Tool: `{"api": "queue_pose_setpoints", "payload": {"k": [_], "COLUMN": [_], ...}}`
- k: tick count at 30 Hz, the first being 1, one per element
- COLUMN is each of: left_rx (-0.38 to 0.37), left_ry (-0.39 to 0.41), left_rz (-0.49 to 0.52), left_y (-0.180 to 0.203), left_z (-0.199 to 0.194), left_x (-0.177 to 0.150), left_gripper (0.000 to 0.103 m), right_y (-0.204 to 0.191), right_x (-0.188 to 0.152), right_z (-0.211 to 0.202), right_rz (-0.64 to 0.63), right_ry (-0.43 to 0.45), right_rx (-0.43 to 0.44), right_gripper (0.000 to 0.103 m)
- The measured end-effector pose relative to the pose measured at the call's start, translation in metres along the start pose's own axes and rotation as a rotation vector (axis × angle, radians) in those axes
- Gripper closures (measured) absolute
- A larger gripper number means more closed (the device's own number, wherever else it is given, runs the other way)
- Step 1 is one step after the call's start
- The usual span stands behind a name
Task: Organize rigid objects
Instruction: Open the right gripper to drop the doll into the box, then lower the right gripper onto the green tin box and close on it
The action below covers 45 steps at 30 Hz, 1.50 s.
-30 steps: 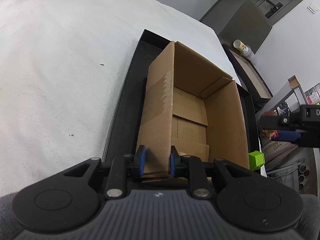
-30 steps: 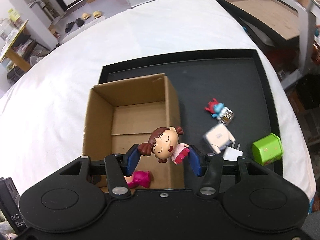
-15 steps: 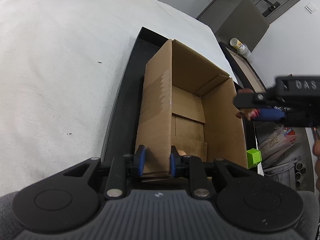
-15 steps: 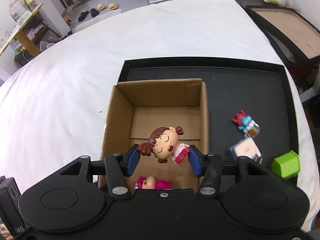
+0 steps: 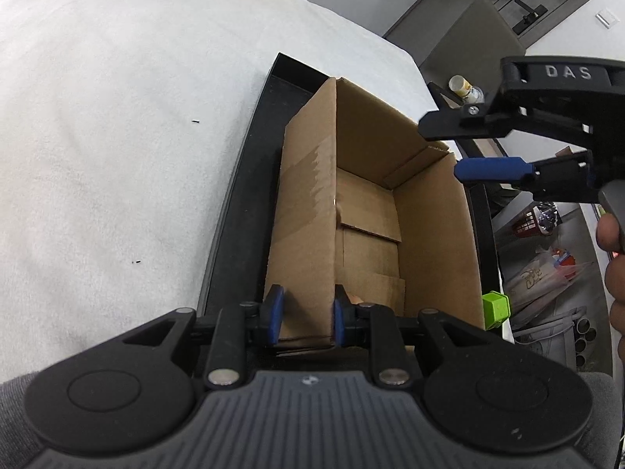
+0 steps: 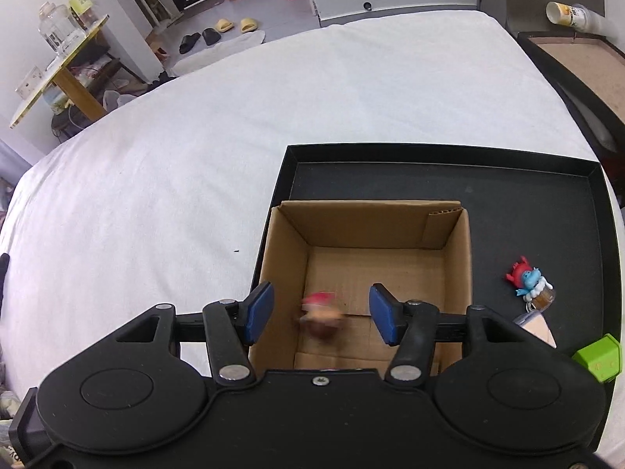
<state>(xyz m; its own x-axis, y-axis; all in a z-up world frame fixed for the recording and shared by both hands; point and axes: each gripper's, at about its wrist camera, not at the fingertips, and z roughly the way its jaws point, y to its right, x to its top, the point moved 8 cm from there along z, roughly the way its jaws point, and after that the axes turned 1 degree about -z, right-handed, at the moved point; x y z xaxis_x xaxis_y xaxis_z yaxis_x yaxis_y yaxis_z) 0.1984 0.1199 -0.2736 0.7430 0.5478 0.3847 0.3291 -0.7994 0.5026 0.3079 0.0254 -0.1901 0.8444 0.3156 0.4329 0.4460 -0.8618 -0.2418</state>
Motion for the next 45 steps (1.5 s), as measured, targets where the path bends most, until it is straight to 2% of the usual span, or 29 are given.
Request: {"api": "queue_pose_setpoints", "payload": {"k": [11,23,45], "left_rx": [0.003,0.02,0.094], "left_ry": [0.002,0.003,-0.008], "left_rz": [0.006,0.013,0.04], "left_y": [0.001,0.003,0.009], "left_z": [0.0,0.003,0.009], "left_x": [-0.001,-0.001,-0.002], "left_gripper": [0.08,0.08,0.08], "right_y": [0.008,0.035,0.116], "right_x": [-0.012,-0.033,-0.054], "right_z": [-0.008,-0.031,-0.066], "right_rz": [0.008,0.006,0.088], "right_ry": [-0.02,-0.05,-0.056], "right_rx": [-0.001,-0.018,-0.016], "right_gripper": [0.048,0.032,0.013]}}
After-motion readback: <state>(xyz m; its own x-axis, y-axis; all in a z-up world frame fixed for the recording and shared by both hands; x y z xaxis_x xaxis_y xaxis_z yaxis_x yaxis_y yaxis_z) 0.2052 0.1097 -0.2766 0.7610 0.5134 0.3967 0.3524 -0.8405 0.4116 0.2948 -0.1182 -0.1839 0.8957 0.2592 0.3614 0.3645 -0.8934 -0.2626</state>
